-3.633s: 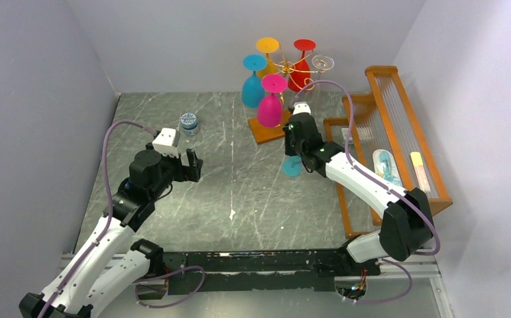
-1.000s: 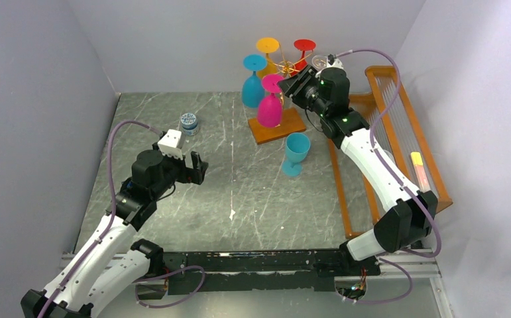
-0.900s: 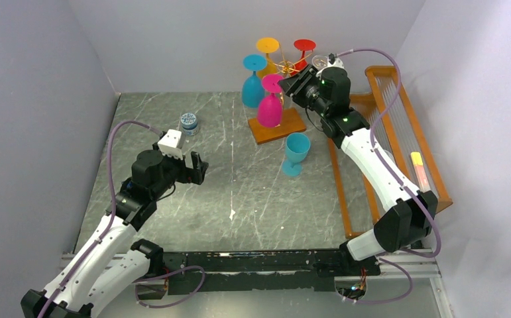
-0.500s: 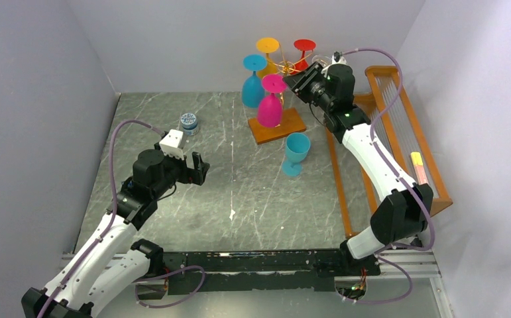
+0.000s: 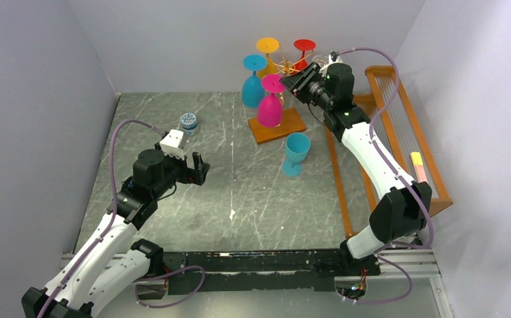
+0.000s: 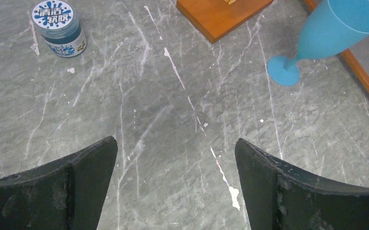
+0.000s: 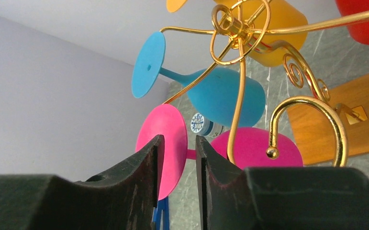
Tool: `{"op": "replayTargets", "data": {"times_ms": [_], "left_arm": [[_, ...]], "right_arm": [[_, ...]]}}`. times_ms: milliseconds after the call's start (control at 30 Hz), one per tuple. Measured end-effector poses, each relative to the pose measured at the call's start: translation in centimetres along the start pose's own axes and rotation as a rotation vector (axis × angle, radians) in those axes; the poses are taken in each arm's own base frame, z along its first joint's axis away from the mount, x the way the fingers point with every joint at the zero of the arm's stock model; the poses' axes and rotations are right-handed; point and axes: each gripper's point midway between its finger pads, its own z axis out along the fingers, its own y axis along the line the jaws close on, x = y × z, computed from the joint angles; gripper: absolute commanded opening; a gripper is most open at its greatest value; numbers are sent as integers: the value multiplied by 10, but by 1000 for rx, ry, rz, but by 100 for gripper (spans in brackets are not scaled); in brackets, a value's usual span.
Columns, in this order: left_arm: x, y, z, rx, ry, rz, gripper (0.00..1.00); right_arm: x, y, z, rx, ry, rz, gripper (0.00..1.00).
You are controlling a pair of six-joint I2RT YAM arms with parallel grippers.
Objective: Take the wine glass off the wine glass rack
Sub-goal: Pick up the wine glass from the wine rack.
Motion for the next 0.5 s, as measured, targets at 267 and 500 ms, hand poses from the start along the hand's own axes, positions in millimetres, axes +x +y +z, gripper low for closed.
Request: {"op": "replayTargets", "data": {"times_ms": [267,500], "left_arm": [[0,-1,0,3,1,0,97],[0,-1,0,3,1,0,97]], "right_arm": [[6,-1,6,-8,36,7,17],[3,6,5,-28,30,21,5]]}}
